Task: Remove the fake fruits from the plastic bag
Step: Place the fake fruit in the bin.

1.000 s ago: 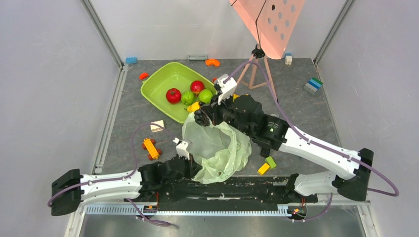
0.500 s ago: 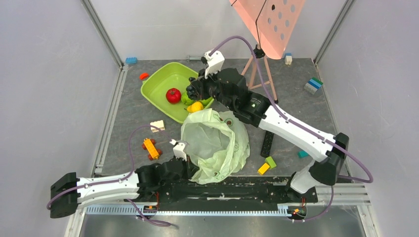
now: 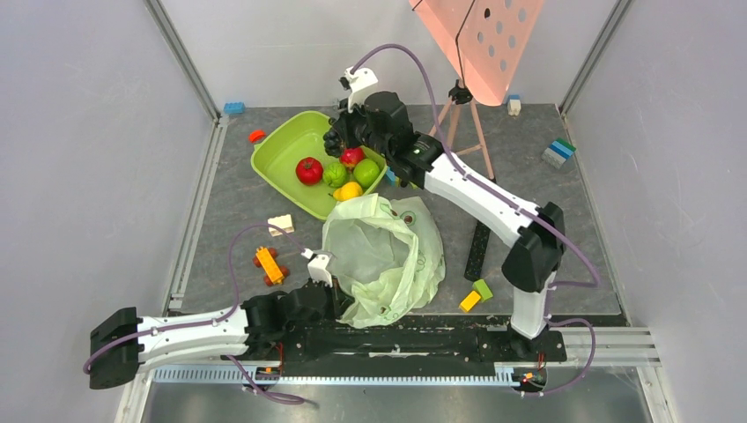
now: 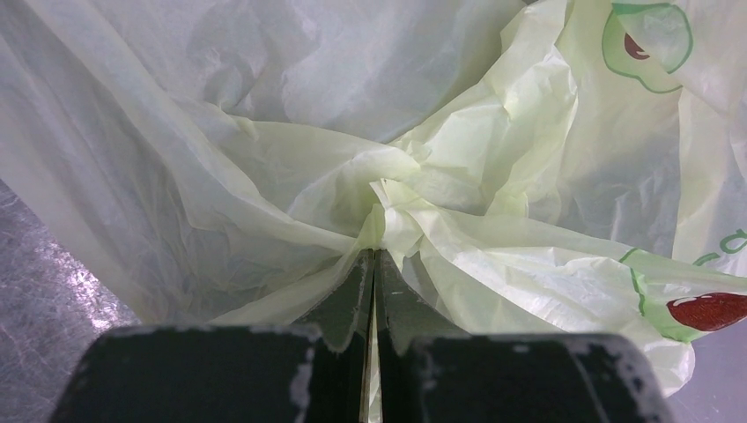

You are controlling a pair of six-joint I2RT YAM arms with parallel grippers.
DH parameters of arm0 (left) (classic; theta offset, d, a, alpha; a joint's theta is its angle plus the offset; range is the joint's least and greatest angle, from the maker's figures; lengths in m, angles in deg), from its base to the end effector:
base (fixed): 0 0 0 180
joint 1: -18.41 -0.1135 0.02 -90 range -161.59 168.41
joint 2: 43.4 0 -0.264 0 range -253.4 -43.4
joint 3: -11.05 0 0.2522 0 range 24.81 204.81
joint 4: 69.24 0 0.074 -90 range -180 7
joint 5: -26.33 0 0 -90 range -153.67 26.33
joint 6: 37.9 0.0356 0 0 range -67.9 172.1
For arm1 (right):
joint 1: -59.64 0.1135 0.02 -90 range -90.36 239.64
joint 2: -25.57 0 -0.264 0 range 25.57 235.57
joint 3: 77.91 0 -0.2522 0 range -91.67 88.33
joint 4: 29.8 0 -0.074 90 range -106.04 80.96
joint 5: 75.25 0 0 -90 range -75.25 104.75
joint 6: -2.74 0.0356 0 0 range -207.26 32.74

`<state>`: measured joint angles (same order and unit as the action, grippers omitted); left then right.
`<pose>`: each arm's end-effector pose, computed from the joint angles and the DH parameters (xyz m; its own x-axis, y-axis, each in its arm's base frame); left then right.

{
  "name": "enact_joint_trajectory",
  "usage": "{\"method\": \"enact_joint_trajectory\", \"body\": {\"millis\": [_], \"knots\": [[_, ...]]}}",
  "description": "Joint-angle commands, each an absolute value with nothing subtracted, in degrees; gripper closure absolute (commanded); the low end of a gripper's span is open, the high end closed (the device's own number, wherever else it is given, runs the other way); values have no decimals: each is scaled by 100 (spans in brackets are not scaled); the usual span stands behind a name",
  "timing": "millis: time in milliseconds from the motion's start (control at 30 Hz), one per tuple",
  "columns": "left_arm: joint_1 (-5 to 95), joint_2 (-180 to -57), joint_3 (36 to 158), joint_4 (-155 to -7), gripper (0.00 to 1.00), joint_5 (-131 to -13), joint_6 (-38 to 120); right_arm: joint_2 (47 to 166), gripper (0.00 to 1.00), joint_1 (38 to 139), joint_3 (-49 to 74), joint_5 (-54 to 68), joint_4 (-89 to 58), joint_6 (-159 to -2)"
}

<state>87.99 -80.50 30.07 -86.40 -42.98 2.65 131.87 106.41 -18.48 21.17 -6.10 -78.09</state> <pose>0.0595 -0.1238 0.1326 -0.7205 -0.1019 -0.6859 0.3515 0.7989 -0.4881 0.3087 0.3225 0.4111 -0.2141 0.0034 -0.9768 -0.6223 0.7703 0.1391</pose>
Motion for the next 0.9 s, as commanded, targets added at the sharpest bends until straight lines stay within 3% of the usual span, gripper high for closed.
{"method": "enact_joint_trajectory", "body": {"millis": [0, 867], "knots": [[8828, -8024, 3008, -8625, 93, -4124, 139, 13567, 100, 10506, -2074, 1754, -1402, -8210], [8832, -7871, 3089, -8761, 93, -4115, 223, 15677, 100, 10083, -2915, 2496, -2399, -8080]]}}
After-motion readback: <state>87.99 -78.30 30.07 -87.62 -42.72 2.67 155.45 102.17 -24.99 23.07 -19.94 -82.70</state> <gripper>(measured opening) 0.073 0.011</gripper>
